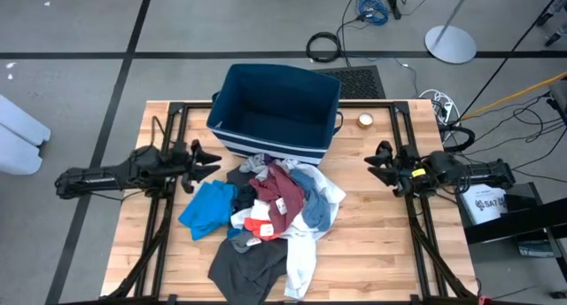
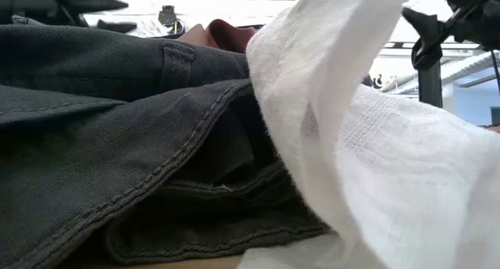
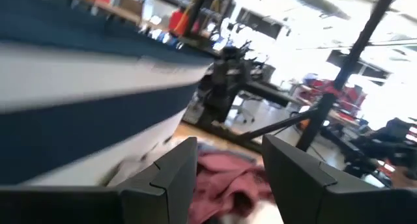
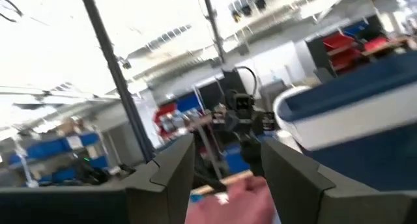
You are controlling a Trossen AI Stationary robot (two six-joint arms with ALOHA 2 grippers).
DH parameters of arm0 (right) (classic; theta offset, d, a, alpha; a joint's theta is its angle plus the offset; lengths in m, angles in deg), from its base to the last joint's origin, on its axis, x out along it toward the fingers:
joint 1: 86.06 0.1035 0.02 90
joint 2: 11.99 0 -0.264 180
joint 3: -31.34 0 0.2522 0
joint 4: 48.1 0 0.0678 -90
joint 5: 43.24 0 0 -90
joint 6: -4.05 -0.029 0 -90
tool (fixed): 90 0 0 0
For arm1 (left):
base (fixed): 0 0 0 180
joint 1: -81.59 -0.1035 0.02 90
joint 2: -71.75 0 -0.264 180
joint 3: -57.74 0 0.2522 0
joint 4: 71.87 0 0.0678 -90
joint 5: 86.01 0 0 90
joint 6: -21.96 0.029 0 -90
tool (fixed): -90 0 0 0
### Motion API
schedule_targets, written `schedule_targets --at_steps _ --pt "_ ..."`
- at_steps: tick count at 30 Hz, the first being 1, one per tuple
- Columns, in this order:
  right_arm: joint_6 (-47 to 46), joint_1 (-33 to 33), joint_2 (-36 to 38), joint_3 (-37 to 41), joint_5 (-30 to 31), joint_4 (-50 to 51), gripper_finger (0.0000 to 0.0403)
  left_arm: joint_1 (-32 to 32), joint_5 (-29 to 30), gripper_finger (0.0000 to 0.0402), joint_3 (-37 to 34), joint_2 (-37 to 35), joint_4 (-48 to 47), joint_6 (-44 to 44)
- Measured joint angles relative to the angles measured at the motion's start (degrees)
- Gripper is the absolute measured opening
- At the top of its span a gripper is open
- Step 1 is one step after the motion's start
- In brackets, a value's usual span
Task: Sort clothes
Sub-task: Move the red underwear to the right of the table
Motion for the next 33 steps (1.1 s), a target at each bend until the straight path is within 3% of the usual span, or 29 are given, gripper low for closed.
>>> schedule_targets --at_steps 6,13,26,33 --pt "0.56 0.0 -0.23 -3.02 -0.67 -1.75 0.0167 2.61 4.0 0.0182 9.24 1.55 -9.96 4.58" --pt "5.74 0.0 -5.81 -14.38 -0.78 6.39 0.0167 4.43 8.63 0.0182 21.09 8.75 -19.77 8.87" --pt "13.75 0.0 -31.12 -39.09 -0.98 18.28 0.0167 7.93 17.03 0.0182 38.19 26.11 -32.37 13.71" --pt "20.23 0.07 -43.49 -46.07 -4.13 18.64 0.0167 8.98 19.59 0.0182 47.33 31.08 -39.53 10.25"
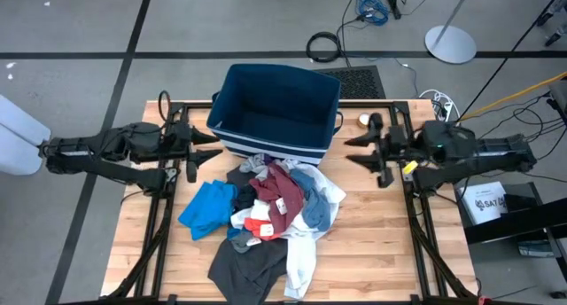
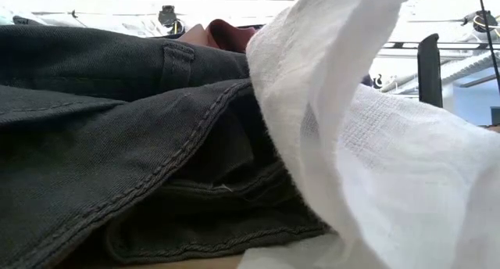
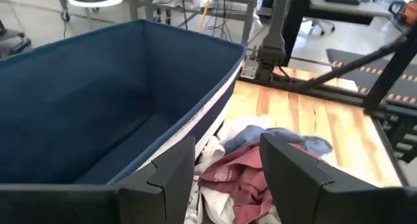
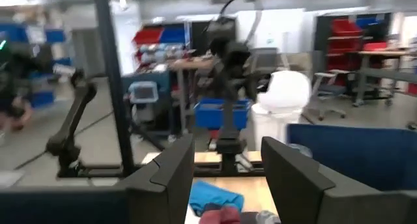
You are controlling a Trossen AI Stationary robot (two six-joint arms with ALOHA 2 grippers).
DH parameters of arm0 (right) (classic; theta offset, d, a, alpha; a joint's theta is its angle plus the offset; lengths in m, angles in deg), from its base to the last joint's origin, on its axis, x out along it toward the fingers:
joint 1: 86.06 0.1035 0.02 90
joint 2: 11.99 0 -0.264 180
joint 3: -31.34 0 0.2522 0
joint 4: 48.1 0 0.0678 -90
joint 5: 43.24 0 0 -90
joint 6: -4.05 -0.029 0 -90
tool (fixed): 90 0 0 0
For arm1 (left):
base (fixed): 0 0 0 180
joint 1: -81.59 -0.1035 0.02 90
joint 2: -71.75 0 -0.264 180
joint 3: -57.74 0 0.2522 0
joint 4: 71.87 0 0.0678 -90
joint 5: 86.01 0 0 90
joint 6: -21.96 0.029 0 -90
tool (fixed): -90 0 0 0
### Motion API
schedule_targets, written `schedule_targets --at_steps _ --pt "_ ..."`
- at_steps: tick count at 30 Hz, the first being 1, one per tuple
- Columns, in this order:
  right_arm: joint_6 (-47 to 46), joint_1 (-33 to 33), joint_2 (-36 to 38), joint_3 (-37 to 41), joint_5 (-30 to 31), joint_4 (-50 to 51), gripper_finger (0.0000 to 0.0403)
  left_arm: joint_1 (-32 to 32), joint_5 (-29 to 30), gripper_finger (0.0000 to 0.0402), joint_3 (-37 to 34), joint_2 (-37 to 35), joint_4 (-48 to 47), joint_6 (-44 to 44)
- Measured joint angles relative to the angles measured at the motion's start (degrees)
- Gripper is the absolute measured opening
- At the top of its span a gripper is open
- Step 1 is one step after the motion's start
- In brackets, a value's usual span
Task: Sort clothes
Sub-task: Move the red underwear to the right of the table
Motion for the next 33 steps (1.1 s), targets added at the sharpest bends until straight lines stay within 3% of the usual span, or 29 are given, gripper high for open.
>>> schedule_targets --at_steps 9,18,27,31,33 --pt "1.12 0.89 -10.72 -3.26 -11.62 -7.43 0.0167 2.64 0.85 0.0182 5.95 2.32 -1.85 -3.15" --pt "-5.97 5.85 -19.91 -3.35 -11.88 -26.19 0.0167 7.32 0.85 0.0182 3.1 2.3 -1.94 -4.85" --pt "-9.91 12.23 -26.87 -3.35 -11.25 -26.0 0.0167 15.22 0.83 0.0182 -5.06 2.64 -1.66 -11.41" --pt "-16.19 14.98 -30.47 -3.45 -5.81 -24.35 0.0167 20.37 1.28 0.0182 -7.17 2.69 -0.51 -11.95" --pt "-19.41 15.75 -31.84 -5.36 -2.84 -17.99 0.0167 22.22 4.07 0.0182 -7.7 2.69 -0.33 -10.7"
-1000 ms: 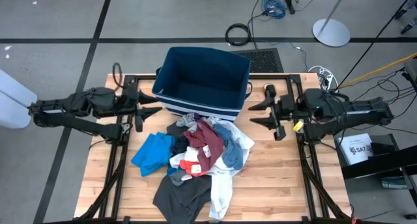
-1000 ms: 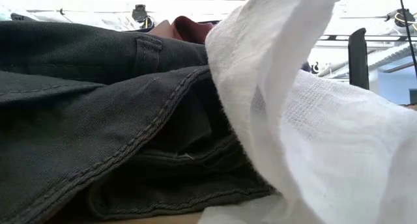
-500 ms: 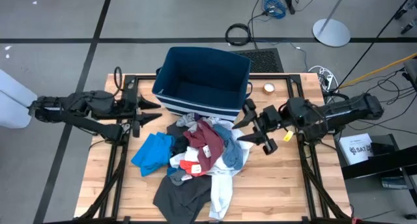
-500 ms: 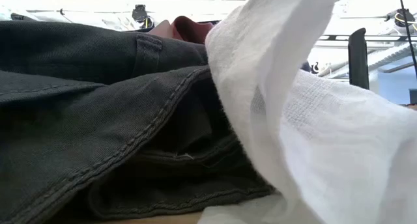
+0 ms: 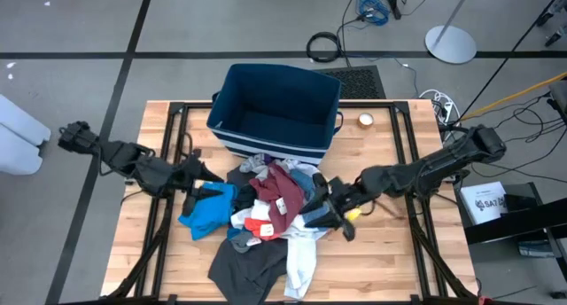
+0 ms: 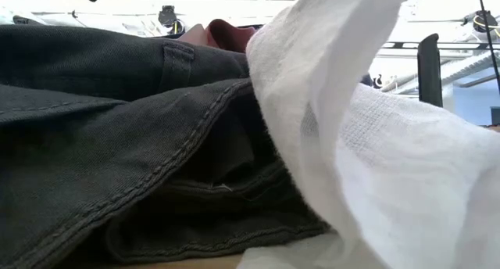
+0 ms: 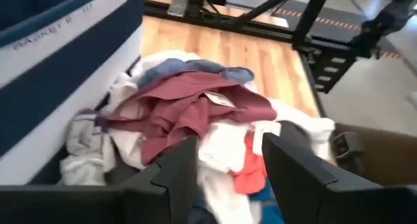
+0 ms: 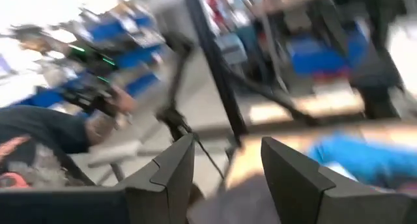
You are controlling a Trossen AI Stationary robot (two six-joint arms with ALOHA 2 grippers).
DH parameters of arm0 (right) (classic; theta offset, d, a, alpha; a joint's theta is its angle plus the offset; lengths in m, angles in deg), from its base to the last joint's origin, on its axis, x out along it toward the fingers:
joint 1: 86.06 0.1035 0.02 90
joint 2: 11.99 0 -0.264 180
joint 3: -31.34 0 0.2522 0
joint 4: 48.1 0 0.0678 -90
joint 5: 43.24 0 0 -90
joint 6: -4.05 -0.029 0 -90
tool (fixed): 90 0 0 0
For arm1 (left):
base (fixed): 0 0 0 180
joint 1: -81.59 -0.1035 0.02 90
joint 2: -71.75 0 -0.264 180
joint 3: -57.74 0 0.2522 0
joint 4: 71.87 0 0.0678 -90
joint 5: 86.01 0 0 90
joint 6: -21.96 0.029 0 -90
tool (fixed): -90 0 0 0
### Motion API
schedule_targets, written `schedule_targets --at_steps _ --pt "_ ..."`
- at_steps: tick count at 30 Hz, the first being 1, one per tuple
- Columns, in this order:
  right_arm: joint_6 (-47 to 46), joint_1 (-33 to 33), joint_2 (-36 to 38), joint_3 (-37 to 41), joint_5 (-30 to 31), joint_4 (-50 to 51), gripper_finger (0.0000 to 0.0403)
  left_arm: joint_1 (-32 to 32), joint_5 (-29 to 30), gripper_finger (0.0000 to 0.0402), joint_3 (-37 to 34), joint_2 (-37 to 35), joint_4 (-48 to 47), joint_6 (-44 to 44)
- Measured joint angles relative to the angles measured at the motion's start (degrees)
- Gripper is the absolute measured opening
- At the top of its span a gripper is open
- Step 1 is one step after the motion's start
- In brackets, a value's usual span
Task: Sort clothes
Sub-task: Move the red underwear to the right of the table
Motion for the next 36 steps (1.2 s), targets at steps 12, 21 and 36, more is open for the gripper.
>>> schedule_targets --at_steps 12,21,36 --pt "-13.68 1.94 -15.08 -23.6 27.07 47.2 0.0166 5.16 12.56 0.0182 -0.84 0.67 3.99 8.44" --pt "-21.92 0.66 -24.76 -28.63 28.78 47.41 0.0166 5.19 12.17 0.0182 -0.84 0.61 4.68 11.09" --pt "-25.61 0.04 -25.33 -30.01 31.91 55.96 0.0166 5.19 12.11 0.0182 -0.82 0.35 7.54 14.13"
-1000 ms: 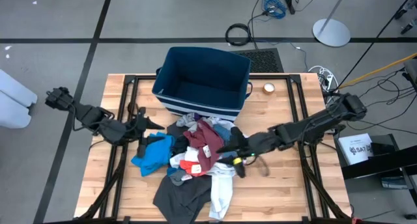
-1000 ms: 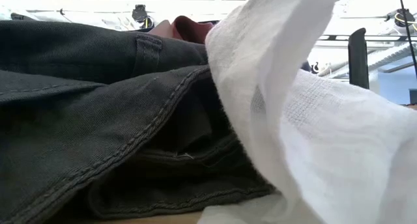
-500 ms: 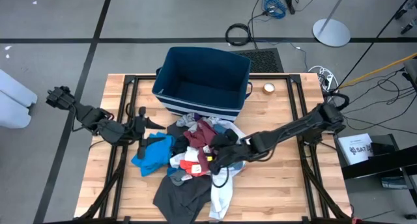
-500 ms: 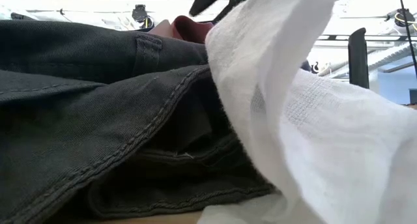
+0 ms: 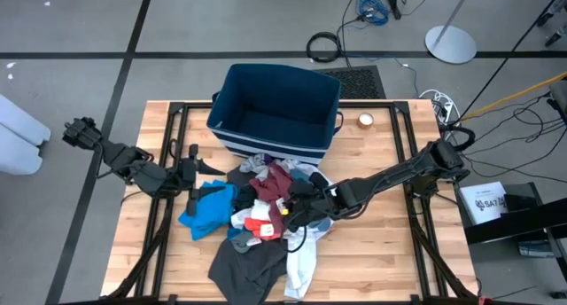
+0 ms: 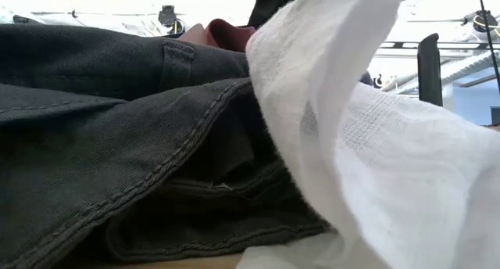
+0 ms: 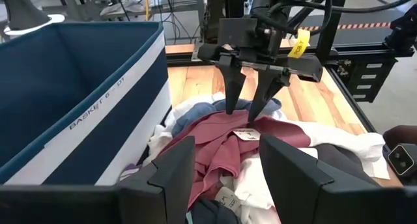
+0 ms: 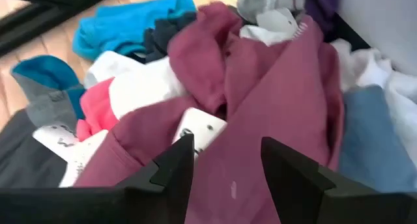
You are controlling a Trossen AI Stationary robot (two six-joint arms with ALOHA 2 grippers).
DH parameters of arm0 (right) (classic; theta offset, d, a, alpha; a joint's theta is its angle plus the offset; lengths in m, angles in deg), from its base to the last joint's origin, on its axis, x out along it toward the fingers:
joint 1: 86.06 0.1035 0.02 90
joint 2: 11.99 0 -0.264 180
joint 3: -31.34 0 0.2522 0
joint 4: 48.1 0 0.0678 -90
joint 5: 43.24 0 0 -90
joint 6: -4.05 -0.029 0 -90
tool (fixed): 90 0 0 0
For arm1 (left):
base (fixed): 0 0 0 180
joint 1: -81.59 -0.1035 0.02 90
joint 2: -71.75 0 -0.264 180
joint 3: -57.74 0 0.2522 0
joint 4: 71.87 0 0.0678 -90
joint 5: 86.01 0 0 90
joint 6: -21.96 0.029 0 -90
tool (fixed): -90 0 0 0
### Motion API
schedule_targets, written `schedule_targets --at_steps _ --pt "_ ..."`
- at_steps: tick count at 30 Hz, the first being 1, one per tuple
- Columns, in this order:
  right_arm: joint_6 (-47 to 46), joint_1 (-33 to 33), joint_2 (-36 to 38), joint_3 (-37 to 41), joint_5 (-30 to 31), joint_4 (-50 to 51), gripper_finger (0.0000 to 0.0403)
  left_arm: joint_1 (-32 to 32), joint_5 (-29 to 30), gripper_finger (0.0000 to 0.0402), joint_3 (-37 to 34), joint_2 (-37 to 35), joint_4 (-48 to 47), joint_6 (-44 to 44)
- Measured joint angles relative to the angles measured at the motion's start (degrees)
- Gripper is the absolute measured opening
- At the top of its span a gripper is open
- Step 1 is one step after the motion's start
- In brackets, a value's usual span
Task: Sort clothes
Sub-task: Move the red underwear to the right of the table
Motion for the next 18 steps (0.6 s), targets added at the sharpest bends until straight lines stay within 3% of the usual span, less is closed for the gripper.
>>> schedule_targets --at_steps 13,18 --pt "-0.67 0.0 -3.85 -0.5 -1.87 0.36 0.0165 0.0 -0.17 0.0182 0.02 0.0 0.0 -0.6" --pt "-1.72 -0.14 -4.21 -0.5 -1.41 1.76 0.0115 0.0 -0.17 0.0182 0.04 0.0 -0.01 -0.58"
